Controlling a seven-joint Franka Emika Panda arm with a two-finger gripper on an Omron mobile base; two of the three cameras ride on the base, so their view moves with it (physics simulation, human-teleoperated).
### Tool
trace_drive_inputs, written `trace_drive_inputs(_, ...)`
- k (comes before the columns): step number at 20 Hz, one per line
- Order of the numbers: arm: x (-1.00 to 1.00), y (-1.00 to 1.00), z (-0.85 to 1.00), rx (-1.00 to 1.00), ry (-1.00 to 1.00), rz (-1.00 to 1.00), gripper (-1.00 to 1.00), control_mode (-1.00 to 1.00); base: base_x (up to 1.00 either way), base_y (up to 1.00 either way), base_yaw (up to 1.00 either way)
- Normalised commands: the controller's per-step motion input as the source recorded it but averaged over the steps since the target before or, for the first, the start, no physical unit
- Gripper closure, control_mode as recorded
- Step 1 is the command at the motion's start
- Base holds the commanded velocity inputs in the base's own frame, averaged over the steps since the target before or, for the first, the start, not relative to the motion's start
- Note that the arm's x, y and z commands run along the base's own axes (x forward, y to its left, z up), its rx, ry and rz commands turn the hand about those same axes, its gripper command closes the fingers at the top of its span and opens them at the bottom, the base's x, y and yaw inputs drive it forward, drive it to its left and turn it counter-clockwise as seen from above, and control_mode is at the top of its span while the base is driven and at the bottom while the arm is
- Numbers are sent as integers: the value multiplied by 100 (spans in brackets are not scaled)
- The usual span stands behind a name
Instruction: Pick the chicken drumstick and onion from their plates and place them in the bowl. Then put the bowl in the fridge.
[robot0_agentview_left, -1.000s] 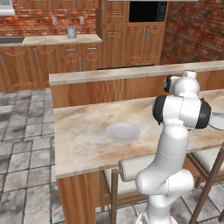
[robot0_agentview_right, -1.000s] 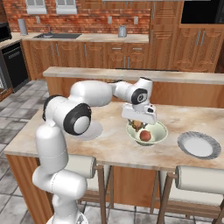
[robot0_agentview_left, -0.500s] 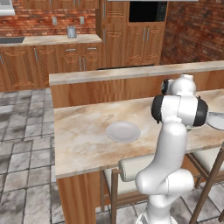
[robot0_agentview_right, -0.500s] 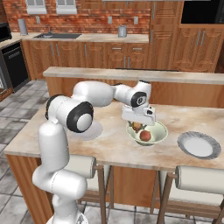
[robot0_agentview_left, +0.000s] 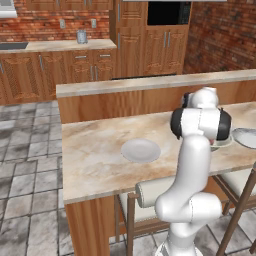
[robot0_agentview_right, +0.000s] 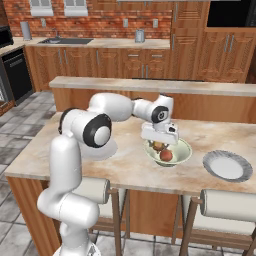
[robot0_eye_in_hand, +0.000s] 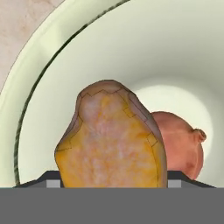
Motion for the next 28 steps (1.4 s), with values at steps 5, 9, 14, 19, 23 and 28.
trace_drive_inputs(5, 22, -10, -13, 0, 10, 0, 100, -100, 0, 0, 0)
trace_drive_inputs(9, 13, -9, -10, 0, 7, 2, 100, -100, 0, 0, 0)
trace_drive_inputs(14, 3, -17, -7, 0, 6, 0, -100, -100, 0, 0, 0)
trace_drive_inputs(19, -12, -25, -2, 3, 2, 0, -100, -100, 0, 0, 0)
trace_drive_inputs(23, -18, -23, 6, 10, 0, 0, -100, -100, 0, 0, 0)
trace_drive_inputs(28, -19, -12, 13, 11, 0, 0, -100, -100, 0, 0, 0)
